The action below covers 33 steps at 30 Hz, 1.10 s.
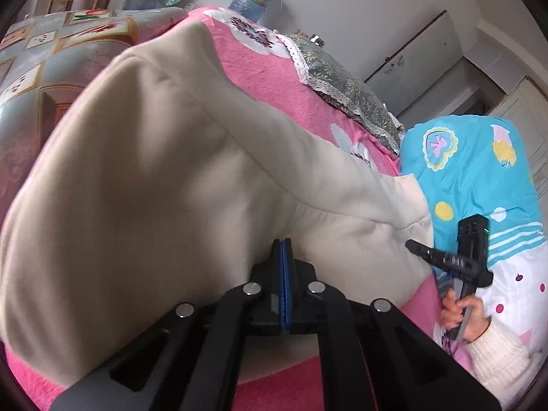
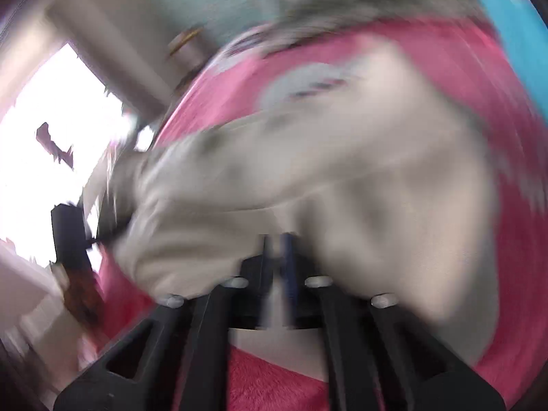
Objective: Fold large clothes
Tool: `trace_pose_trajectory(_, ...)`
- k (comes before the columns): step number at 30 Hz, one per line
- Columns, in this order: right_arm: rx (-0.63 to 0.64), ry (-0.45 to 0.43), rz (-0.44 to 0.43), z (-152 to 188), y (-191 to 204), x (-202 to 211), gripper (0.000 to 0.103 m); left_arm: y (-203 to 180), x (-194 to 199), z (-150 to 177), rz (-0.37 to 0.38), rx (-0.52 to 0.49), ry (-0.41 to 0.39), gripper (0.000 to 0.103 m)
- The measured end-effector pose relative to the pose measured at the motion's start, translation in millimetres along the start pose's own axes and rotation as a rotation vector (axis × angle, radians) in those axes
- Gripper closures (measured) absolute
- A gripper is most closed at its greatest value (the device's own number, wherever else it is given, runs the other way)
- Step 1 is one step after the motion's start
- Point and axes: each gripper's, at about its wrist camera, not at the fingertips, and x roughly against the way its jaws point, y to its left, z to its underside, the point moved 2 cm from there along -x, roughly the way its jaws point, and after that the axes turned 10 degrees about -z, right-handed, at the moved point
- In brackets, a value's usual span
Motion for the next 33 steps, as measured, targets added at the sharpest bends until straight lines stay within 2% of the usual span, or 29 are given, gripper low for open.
trace_pose_trajectory(1,-0.088,-0.029,-0.044,-1.0,-13.5,9.6,0.103,2.1,1.4,2.0,0.002,0.006,-0.004,0.099)
trace_pose_trajectory(2,-0.157,-0.069,-0.024,-1.0,-25.0,23.7,0.103,6.0,3.8,4.5,0.001,0.010,-0.007,0.099)
trace_pose_trajectory(3,-0.157,-0.093,-0.007,-1.4,-26.2,33.3,0.103,6.4,4.1,5.7,-0.002,0.014,-0.012,0.099)
trace_pose_trajectory(4,-0.118,-0.104,0.071,-1.8,-21.4,41.1,0.103,7.6,4.7,6.6,-0.006,0.012,-0.015,0.099)
trace_pose_trajectory(5,-0.024,-0.121,0.232,-2.7,-8.7,49.6,0.103,7.2,4.2,7.1,-0.012,0.008,-0.020,0.099)
trace_pose_trajectory(6,0.044,-0.138,0.305,-3.8,2.7,54.8,0.102,7.6,3.6,7.4,-0.012,0.009,-0.023,0.099)
trace_pose_trajectory(7,0.076,-0.156,0.329,-5.0,13.7,59.0,0.100,8.1,3.3,7.5,-0.009,0.013,-0.025,0.099)
trace_pose_trajectory(9,0.131,-0.197,0.331,-7.4,36.0,64.6,0.089,7.8,2.9,7.4,-0.007,0.014,-0.030,0.099)
trace_pose_trajectory(11,0.256,-0.232,0.317,-8.4,70.2,63.9,0.080,8.1,2.6,7.7,-0.010,0.009,-0.036,0.099)
trace_pose_trajectory(14,0.438,-0.197,0.269,-4.6,123.2,40.5,0.065,8.2,0.4,7.7,-0.007,0.009,-0.038,0.099)
trace_pose_trajectory(16,0.480,-0.148,0.204,-0.7,145.3,19.9,0.064,7.6,-0.8,7.7,-0.008,0.008,-0.040,0.099)
trace_pose_trajectory(18,0.464,-0.048,0.088,3.2,158.4,-14.2,0.061,6.9,-1.2,8.1,-0.011,0.003,-0.045,0.099)
trace_pose_trajectory(20,0.418,0.050,0.030,7.9,157.6,-46.0,0.052,6.9,-0.9,8.3,-0.010,0.003,-0.046,0.099)
trace_pose_trajectory(22,0.320,0.104,0.064,9.9,139.6,-69.5,0.047,7.4,-0.3,8.5,-0.009,0.003,-0.046,0.099)
trace_pose_trajectory(23,0.221,0.127,0.098,8.9,117.0,-78.4,0.047,7.3,0.0,8.6,-0.009,0.002,-0.046,0.099)
trace_pose_trajectory(24,0.132,0.119,0.038,8.1,97.0,-78.4,0.048,7.1,0.3,8.5,-0.010,0.001,-0.045,0.099)
trace_pose_trajectory(25,0.084,0.088,-0.016,6.5,86.4,-74.1,0.058,6.9,0.3,8.5,-0.011,0.000,-0.044,0.099)
trace_pose_trajectory(26,0.041,0.061,-0.040,3.9,72.5,-65.7,0.080,5.6,0.5,8.7,-0.016,-0.004,-0.045,0.099)
trace_pose_trajectory(28,-0.009,0.050,-0.017,-1.4,46.0,-50.8,0.103,5.1,1.0,8.8,-0.017,-0.006,-0.045,0.099)
trace_pose_trajectory(29,-0.053,0.035,-0.066,-4.6,28.9,-38.6,0.103,5.4,1.2,8.8,-0.015,-0.005,-0.045,0.099)
trace_pose_trajectory(30,-0.085,0.017,-0.078,-6.2,19.4,-28.8,0.103,5.4,1.5,8.9,-0.014,-0.006,-0.047,0.099)
trace_pose_trajectory(33,-0.136,-0.058,-0.080,-12.3,1.9,-0.6,0.103,4.6,1.9,9.1,-0.017,-0.008,-0.048,0.099)
